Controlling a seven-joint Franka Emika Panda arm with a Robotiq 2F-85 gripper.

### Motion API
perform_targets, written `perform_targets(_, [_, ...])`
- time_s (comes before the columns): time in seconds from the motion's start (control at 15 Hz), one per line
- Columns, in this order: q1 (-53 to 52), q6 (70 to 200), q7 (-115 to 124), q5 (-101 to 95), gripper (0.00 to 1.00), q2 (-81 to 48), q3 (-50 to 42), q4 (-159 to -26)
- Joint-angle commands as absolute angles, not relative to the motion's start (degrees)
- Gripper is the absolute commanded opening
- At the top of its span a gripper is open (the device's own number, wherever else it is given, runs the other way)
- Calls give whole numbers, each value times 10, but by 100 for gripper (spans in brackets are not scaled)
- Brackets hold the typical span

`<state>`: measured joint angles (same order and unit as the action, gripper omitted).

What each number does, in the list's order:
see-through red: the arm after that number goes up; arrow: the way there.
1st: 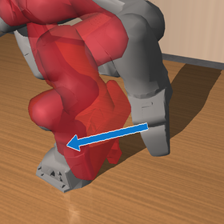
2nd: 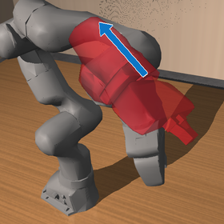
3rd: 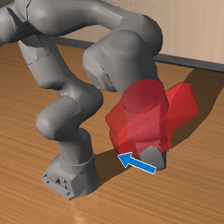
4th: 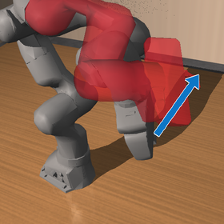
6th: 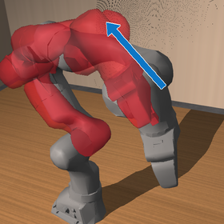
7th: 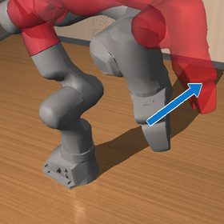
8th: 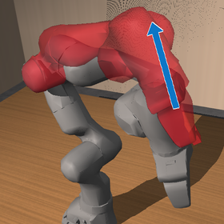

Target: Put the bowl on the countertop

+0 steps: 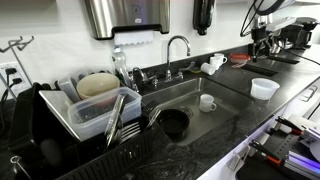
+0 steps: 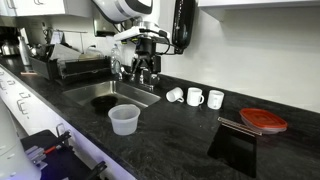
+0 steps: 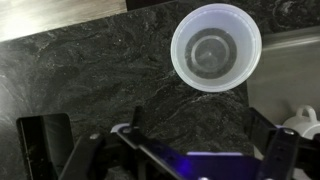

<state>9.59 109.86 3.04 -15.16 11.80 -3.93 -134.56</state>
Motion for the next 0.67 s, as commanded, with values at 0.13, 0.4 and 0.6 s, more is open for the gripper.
perform_targets(0.13, [88, 1097, 32, -153, 100, 118, -47, -1345])
perform_targets(0.4, [63, 1123, 64, -159, 100, 129, -22, -1358])
perform_targets(0.6, [20, 1146, 95, -150, 100, 131, 15, -1363])
